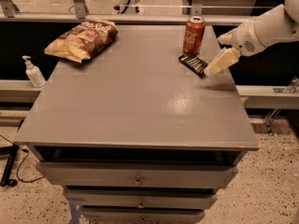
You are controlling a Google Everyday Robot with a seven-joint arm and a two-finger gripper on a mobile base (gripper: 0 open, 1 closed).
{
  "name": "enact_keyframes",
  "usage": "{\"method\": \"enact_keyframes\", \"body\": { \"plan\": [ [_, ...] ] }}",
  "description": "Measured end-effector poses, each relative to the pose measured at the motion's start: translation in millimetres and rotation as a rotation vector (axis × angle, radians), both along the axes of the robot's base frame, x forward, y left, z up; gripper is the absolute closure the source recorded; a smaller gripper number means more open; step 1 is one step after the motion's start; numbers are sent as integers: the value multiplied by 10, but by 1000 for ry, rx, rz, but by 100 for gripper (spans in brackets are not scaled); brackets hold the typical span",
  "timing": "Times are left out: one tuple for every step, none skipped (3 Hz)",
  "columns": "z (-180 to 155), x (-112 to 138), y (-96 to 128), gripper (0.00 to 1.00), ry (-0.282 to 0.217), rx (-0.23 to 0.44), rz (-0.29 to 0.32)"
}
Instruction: Move rxbar chocolate near coke can
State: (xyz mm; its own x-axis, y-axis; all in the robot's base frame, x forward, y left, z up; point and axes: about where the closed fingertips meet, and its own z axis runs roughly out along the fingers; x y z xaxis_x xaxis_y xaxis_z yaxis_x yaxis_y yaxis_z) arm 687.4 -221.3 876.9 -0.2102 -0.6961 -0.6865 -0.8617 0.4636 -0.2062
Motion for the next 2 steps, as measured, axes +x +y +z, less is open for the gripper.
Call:
{"method": "enact_keyframes", "body": {
  "plan": [
    [139,-141,-174,0,-8,15,0],
    [316,-355,-530,0,-18,52,-26]
  ]
}}
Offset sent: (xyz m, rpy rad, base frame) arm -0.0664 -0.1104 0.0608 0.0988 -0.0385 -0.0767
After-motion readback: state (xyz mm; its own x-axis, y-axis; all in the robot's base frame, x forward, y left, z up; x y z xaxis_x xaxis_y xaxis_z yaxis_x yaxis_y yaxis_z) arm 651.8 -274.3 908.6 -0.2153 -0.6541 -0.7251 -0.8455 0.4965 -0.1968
